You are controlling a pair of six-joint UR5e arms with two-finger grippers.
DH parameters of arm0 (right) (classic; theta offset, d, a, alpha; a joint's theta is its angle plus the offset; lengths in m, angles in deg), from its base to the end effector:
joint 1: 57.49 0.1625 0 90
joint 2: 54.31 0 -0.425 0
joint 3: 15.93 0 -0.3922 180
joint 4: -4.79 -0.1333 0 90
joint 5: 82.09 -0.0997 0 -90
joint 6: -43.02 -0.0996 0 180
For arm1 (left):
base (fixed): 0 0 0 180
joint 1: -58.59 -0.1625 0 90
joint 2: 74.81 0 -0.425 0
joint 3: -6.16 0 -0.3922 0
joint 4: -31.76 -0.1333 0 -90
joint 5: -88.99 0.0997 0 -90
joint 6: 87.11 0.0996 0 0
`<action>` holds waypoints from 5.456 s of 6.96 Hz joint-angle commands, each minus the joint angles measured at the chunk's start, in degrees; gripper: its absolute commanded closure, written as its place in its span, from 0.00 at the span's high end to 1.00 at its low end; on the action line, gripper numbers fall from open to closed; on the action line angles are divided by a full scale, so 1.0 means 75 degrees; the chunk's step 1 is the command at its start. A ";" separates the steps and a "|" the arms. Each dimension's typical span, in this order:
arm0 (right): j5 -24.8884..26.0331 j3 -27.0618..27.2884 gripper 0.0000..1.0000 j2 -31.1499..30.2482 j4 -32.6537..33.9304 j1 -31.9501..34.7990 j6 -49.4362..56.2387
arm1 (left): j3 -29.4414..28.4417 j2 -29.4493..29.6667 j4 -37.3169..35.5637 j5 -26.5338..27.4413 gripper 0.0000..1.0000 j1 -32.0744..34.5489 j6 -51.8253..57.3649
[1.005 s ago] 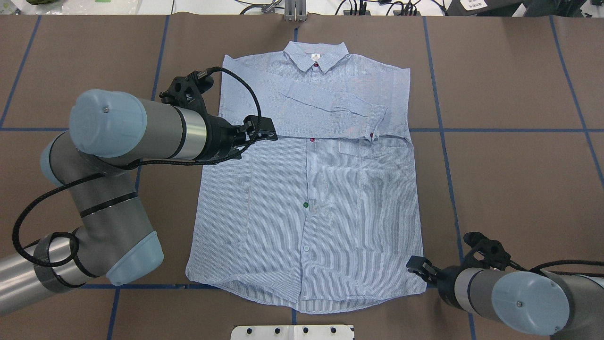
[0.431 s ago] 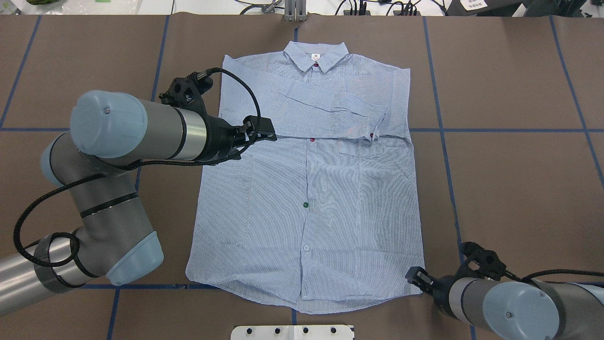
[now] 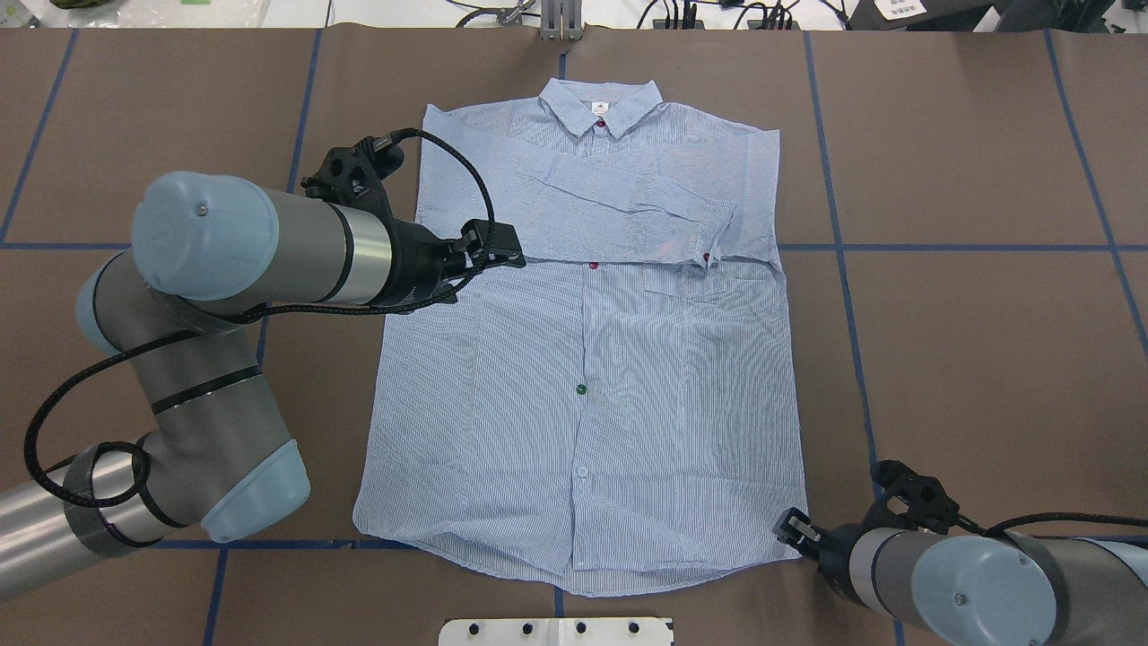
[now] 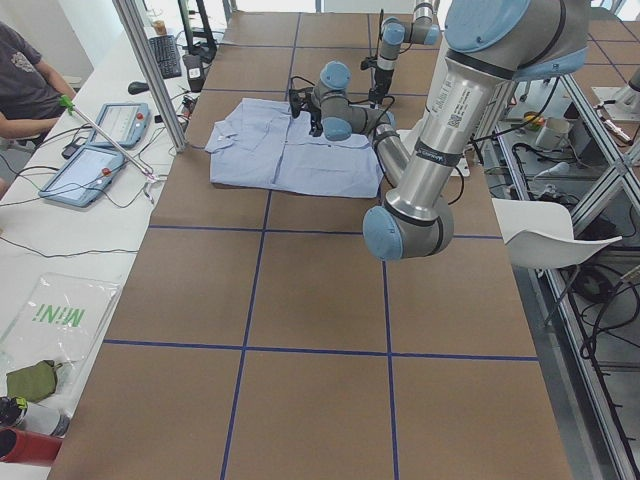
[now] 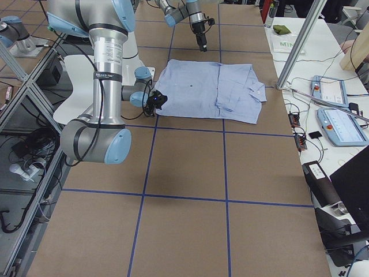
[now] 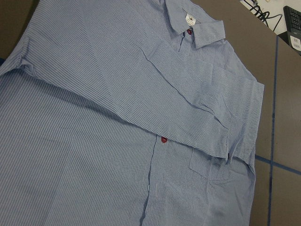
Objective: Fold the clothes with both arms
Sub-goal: 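Move the left gripper down to the other hem corner nearest the robot, then close both grippers on the two hem corners, then lift the hem with both grippers and carry it toward the collar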
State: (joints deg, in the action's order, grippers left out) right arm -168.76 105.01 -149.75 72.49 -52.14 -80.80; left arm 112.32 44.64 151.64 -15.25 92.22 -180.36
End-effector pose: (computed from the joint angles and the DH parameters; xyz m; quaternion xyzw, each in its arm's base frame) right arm -0.4394 -0.1808 0.4097 -0.0738 -0.3991 0.3174 0.8571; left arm 0.4408 -0.4239 0.1800 0.0646 0.6119 -0.1762 0.7684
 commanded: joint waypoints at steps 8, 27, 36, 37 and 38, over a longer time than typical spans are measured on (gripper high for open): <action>-0.0385 0.0397 0.00 -0.0118 0.0008 0.0283 0.0044 | 0.1395 -0.2213 -0.1523 0.2258 0.97 -0.2712 -0.1219; -0.0374 0.0397 0.00 -0.0177 -0.0004 0.0306 0.0021 | 0.1290 -0.2990 -0.1535 0.2285 0.00 -0.3219 -0.1641; -0.0608 0.1251 0.00 -0.1021 -0.0016 0.0353 0.0056 | 0.3210 -0.3834 -0.1746 0.2052 0.00 -0.3324 -0.2166; -0.0678 0.1473 0.00 -0.1021 -0.0016 0.0353 0.0044 | 0.3490 -0.3834 -0.1758 0.1946 0.00 -0.3324 -0.2191; -0.0736 0.1672 0.00 -0.0998 -0.0016 0.0446 0.0044 | 0.3702 -0.3730 -0.1769 0.1806 0.00 -0.3313 -0.2192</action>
State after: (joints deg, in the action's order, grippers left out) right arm -173.75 115.70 -157.25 72.38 -49.32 -80.44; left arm 137.94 16.16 138.52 -0.55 67.37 -196.51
